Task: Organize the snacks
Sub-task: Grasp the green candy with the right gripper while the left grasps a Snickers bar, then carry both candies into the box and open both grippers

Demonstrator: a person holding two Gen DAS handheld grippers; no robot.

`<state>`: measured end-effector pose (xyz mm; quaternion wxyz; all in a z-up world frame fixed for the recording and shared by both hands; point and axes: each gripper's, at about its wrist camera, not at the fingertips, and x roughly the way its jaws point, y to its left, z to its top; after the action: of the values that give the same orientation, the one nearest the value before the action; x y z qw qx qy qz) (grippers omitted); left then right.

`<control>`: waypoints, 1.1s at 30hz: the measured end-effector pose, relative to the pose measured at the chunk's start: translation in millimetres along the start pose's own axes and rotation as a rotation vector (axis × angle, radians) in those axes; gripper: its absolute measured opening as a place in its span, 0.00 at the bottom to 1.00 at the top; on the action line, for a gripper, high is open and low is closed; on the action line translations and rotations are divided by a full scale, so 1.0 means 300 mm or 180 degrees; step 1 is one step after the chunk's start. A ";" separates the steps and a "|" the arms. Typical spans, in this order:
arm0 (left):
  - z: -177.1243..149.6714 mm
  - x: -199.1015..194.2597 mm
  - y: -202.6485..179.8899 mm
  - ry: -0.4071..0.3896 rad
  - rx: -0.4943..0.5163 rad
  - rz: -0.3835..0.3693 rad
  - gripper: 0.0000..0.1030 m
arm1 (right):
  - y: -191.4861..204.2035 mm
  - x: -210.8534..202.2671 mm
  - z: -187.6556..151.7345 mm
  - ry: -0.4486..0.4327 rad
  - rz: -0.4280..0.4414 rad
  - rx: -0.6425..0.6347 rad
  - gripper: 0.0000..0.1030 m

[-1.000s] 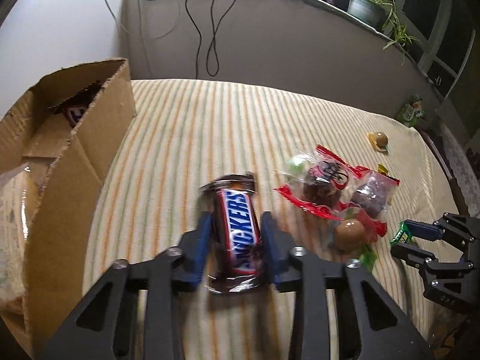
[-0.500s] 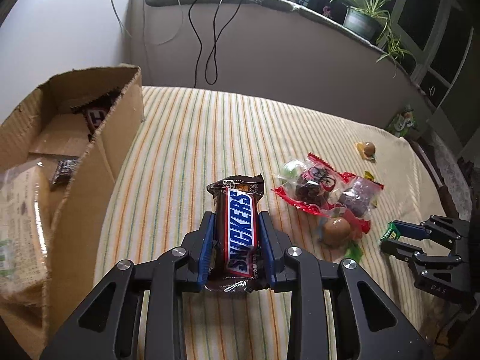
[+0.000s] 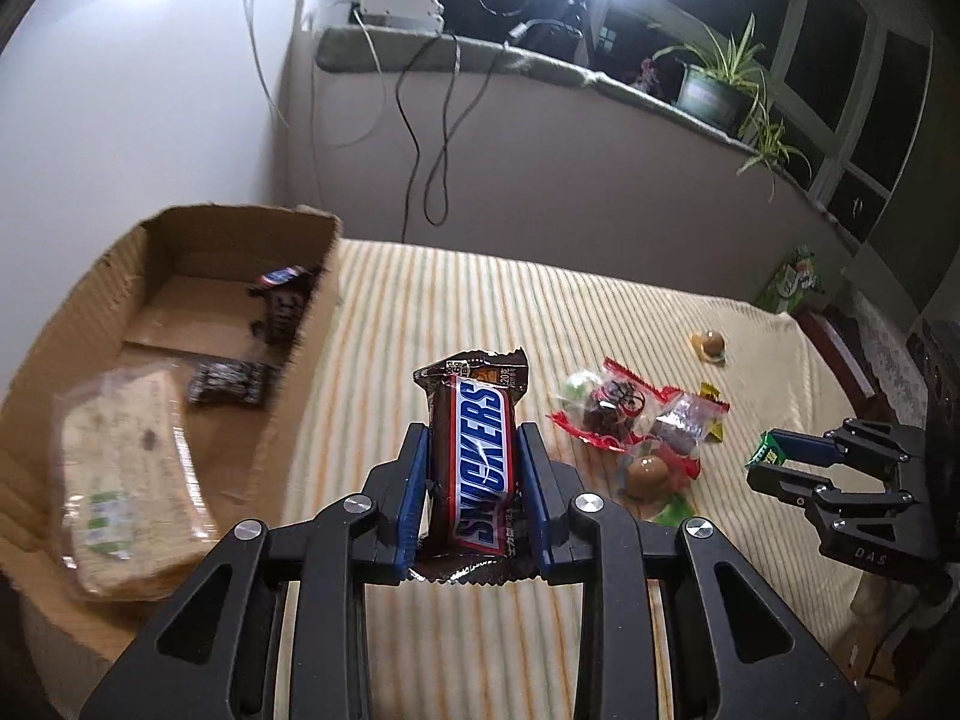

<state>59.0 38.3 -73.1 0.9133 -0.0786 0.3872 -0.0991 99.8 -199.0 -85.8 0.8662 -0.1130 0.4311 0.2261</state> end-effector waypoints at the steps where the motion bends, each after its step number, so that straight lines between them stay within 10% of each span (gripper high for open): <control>1: 0.003 -0.009 0.006 -0.0018 -0.0010 0.0010 0.27 | 0.009 -0.003 0.008 -0.0015 0.0011 -0.0011 0.34; 33: -0.035 -0.191 0.390 -0.0249 -0.0411 0.0631 0.27 | 0.542 0.140 0.509 -0.0375 0.0690 -0.0883 0.34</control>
<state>26.5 164.7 -66.3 0.9260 -0.1024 0.3627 0.0200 148.5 14.9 -27.4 0.8366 -0.1709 0.3539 0.3816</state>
